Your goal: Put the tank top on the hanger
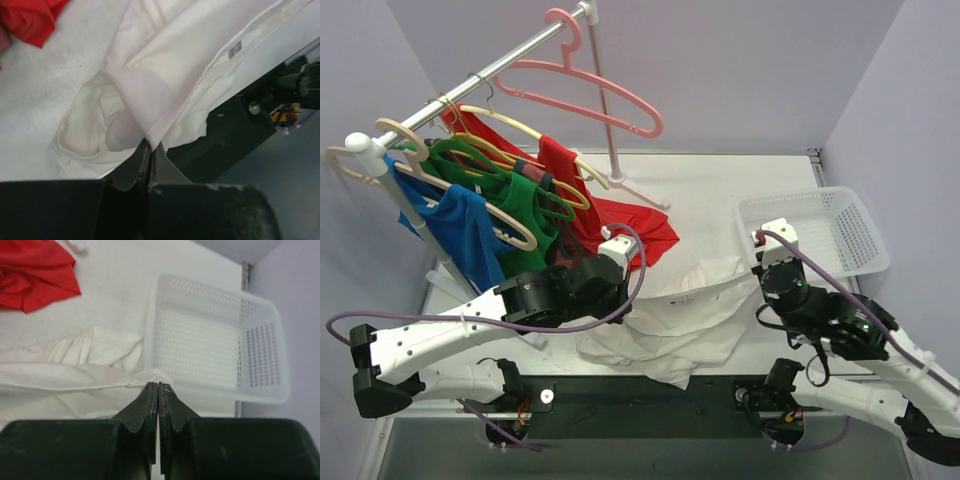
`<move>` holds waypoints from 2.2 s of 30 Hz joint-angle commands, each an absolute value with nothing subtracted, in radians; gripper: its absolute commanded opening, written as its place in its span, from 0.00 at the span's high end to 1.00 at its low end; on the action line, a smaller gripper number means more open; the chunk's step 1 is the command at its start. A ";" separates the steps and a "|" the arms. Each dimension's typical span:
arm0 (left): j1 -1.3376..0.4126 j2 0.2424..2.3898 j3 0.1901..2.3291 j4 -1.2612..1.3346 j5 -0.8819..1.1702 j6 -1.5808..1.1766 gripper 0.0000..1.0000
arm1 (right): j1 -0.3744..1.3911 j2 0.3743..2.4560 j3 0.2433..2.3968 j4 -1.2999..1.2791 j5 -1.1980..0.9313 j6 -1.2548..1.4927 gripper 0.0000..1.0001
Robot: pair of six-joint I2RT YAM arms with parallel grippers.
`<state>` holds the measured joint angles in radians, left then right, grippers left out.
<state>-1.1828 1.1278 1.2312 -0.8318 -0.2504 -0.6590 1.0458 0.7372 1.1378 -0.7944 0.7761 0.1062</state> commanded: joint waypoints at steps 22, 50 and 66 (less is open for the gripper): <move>-1.169 0.767 0.977 -0.787 -0.084 -0.736 0.19 | 0.655 1.097 1.443 -0.648 -0.141 0.009 0.21; -1.167 0.413 0.778 -0.807 -0.227 -0.873 0.03 | 0.365 1.819 2.031 0.005 -0.629 0.503 0.18; -1.166 0.384 0.755 -0.827 -0.245 -0.910 0.03 | 0.466 1.928 2.241 -0.294 -0.574 0.154 0.54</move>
<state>-1.1694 0.4023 0.7464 -0.8383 -0.2283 -0.8886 0.4393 1.9163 2.1750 -0.2508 -0.6022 0.2722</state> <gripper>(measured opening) 0.972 0.504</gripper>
